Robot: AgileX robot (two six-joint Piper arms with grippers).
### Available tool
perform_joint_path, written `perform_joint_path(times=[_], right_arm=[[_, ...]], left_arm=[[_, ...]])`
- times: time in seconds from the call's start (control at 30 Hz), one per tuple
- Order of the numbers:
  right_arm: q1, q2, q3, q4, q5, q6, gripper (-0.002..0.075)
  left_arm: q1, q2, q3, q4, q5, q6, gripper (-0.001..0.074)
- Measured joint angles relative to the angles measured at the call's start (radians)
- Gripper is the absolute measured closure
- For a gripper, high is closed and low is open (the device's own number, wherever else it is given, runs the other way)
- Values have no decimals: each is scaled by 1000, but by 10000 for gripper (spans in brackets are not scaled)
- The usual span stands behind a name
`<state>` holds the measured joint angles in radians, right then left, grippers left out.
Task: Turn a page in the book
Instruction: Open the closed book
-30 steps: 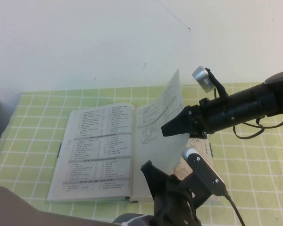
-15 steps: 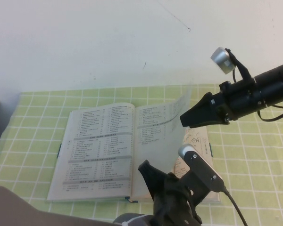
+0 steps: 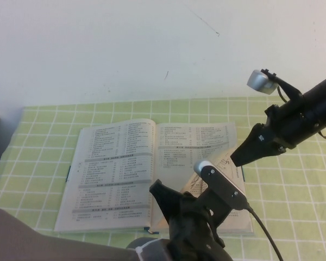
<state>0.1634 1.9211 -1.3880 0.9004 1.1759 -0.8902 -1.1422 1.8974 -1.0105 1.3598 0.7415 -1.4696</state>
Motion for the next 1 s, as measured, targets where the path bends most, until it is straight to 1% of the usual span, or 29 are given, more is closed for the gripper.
perform_joint_path(times=[0.13, 0.23, 0.47, 0.67, 0.87, 1.0], right_arm=[[0, 0, 0, -86, -26, 16, 674], [0, 12, 6, -113, -64, 25, 712], [0, 139, 21, -111, -168, 27, 727], [12, 222, 21, -60, -218, -17, 728], [23, 228, 21, -34, -231, -32, 728], [23, 228, 21, -27, -231, -43, 728]], left_arm=[[1, 0, 0, 0, 0, -6, 738], [1, 0, 0, 0, 0, -12, 738], [1, 0, 0, 31, -5, -67, 738], [23, 0, -2, 138, -91, -197, 738], [96, 0, -3, 163, -178, -235, 738], [150, 0, -3, 154, -200, -235, 738]])
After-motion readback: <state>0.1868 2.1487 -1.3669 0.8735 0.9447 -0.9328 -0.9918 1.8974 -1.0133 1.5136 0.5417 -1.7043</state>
